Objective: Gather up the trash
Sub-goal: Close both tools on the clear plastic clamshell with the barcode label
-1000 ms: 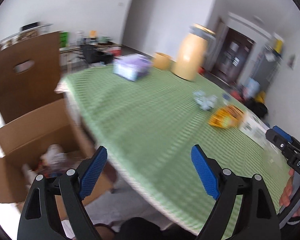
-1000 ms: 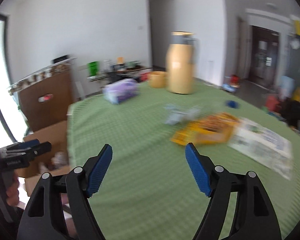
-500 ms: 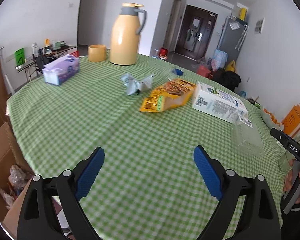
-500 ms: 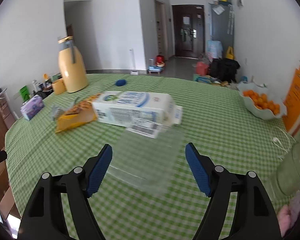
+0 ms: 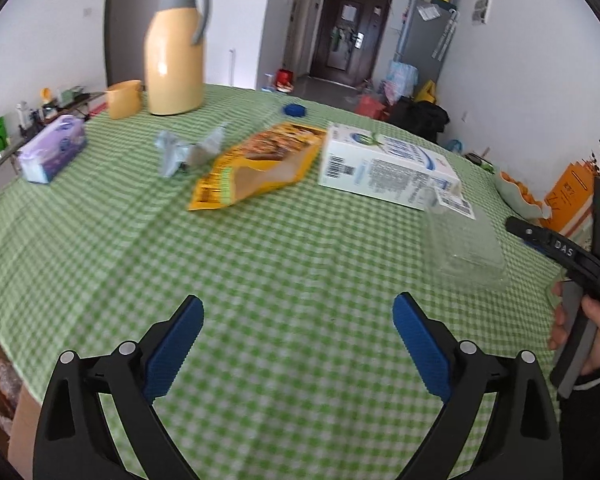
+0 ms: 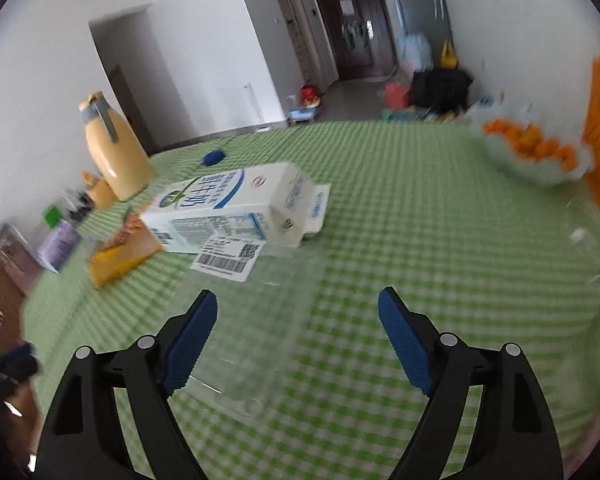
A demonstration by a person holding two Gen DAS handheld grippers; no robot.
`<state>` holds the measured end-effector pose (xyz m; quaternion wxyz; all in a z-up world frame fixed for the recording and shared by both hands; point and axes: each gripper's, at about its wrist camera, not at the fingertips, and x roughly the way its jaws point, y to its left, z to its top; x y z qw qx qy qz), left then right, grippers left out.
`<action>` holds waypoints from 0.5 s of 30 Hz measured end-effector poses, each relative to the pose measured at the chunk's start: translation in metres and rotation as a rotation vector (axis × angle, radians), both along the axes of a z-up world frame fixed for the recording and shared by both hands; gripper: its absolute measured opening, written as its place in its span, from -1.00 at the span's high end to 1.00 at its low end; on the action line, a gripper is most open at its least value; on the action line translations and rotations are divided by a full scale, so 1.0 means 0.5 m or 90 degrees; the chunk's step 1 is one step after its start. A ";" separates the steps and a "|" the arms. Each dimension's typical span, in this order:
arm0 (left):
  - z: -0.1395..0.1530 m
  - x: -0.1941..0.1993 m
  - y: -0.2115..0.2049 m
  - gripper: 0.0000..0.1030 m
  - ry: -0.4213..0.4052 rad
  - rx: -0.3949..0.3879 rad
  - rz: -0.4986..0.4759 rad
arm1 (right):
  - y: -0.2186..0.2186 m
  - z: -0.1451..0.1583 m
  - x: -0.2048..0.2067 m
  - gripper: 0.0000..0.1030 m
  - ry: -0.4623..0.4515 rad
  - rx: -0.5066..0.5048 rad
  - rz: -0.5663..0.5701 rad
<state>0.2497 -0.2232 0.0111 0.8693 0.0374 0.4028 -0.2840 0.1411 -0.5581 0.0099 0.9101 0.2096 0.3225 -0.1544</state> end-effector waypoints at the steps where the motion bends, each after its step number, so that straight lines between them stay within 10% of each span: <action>1: 0.000 -0.002 -0.020 -0.79 -0.001 -0.001 -0.012 | 0.001 -0.009 0.002 -0.54 0.000 0.003 0.002; 9: -0.005 -0.008 -0.172 -0.77 0.007 -0.058 -0.148 | -0.018 -0.058 -0.009 -0.46 -0.045 0.135 0.026; 15: -0.055 0.085 -0.255 -0.16 0.164 -0.147 -0.149 | -0.044 -0.059 -0.032 0.03 -0.071 0.213 0.022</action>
